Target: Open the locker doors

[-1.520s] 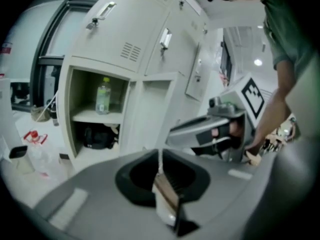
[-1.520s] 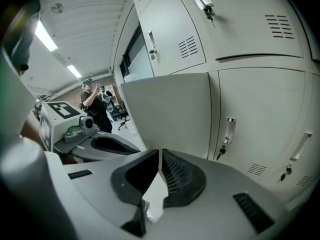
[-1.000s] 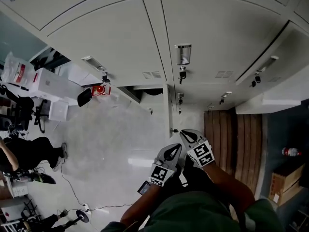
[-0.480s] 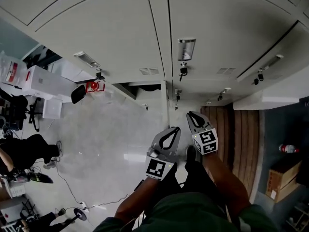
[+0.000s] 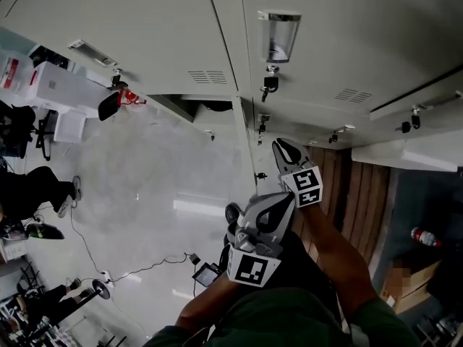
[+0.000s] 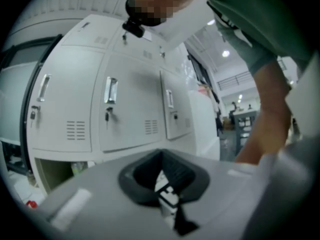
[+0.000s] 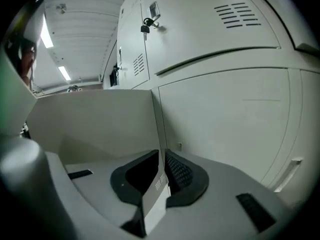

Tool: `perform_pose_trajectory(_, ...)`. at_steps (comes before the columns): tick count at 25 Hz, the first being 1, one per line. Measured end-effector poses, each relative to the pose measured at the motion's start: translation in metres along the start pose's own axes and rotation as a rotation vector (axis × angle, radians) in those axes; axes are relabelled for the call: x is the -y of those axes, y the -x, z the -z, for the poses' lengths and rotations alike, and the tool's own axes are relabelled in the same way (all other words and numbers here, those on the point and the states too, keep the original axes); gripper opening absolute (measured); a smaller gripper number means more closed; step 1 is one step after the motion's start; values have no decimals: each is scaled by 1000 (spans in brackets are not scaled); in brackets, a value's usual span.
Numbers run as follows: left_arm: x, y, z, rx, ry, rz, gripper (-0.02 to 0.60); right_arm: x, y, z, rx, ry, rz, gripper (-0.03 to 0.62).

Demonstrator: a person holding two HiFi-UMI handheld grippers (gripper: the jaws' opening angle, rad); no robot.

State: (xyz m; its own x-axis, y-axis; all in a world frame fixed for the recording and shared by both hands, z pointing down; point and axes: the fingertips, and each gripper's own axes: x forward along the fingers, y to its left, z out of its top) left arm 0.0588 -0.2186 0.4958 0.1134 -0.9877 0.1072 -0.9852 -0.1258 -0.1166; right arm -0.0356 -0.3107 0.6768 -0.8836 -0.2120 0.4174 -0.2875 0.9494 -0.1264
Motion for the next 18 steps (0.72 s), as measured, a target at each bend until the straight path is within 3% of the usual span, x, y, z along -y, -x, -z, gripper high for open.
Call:
perform_pose_trajectory(2, -6, 2, -1, 2, 7, -28, 3, 3, -15, 2, 1, 8, -13, 15)
perform_pose_trajectory(6, -44, 16, 8, 0, 101, -137, 2, 8, -47, 0, 16, 10, -22, 15)
perform_pose_trajectory(9, -78, 25, 21, 4, 175, -221, 3, 11, -68, 2, 16, 10, -1, 16)
perform_pose_trajectory(11, -98, 29, 28, 9, 183, -263, 3, 16, -79, 7, 10, 4, 30, 15)
perform_pose_trajectory(18, -127, 30, 51, 13, 183, -293, 3, 28, -107, 21, 14, -5, 102, 15)
